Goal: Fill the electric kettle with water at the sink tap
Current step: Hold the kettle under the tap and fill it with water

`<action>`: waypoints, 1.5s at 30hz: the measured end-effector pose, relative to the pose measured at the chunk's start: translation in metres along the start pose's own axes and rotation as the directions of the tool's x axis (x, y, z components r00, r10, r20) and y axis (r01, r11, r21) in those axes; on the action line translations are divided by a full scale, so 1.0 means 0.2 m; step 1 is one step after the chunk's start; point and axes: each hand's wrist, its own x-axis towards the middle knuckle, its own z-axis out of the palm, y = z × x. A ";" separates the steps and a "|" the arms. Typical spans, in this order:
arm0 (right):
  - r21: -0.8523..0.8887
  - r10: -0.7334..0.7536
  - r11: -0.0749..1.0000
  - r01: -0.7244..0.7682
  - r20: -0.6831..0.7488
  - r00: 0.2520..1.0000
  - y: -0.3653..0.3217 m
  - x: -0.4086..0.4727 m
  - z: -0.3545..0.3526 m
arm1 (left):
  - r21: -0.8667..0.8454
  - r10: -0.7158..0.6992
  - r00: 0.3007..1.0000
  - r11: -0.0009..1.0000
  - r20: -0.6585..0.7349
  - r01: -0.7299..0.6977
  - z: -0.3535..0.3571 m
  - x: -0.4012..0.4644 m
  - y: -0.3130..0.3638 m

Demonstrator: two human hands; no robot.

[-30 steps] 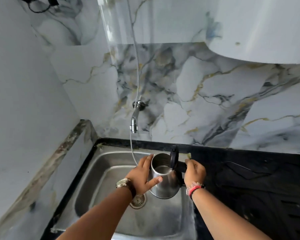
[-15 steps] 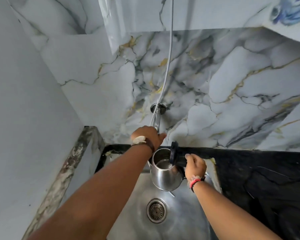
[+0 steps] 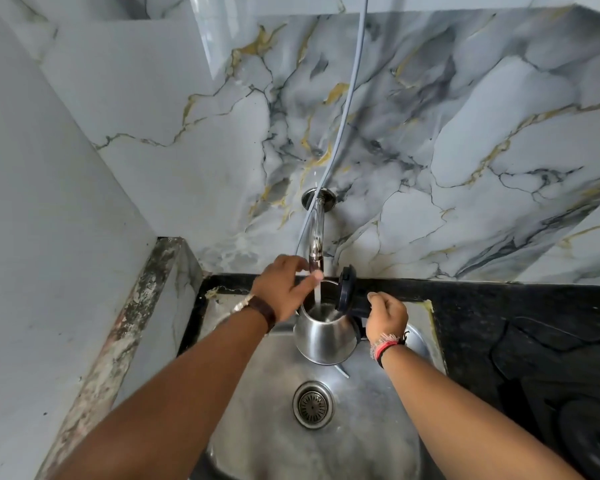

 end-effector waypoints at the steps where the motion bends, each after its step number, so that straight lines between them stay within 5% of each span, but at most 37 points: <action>1: 0.009 0.005 1.000 -0.005 0.000 1.000 0.00 0.00 0.00 | -0.073 -0.013 1.000 0.997 0.024 0.014 0.05 -0.04 -0.02; 7: 0.087 0.051 0.995 -0.049 -0.028 0.998 0.02 -0.01 0.02 | -0.243 -0.016 0.990 0.969 0.141 0.050 0.22 -0.15 -0.08; 25: 0.074 0.047 0.996 -0.043 -0.050 0.998 0.09 -0.02 0.02 | -0.225 0.021 0.989 0.974 0.149 0.013 0.25 -0.17 -0.11; 33: 0.069 0.072 0.995 -0.069 -0.049 0.996 0.08 -0.04 0.03 | 0.379 0.078 0.983 0.915 0.165 -0.136 0.20 -0.19 -0.08; 45: 0.033 0.057 0.998 -0.055 -0.066 0.996 0.08 -0.07 0.02 | 0.443 0.075 0.976 0.882 0.205 -0.161 0.20 -0.20 -0.08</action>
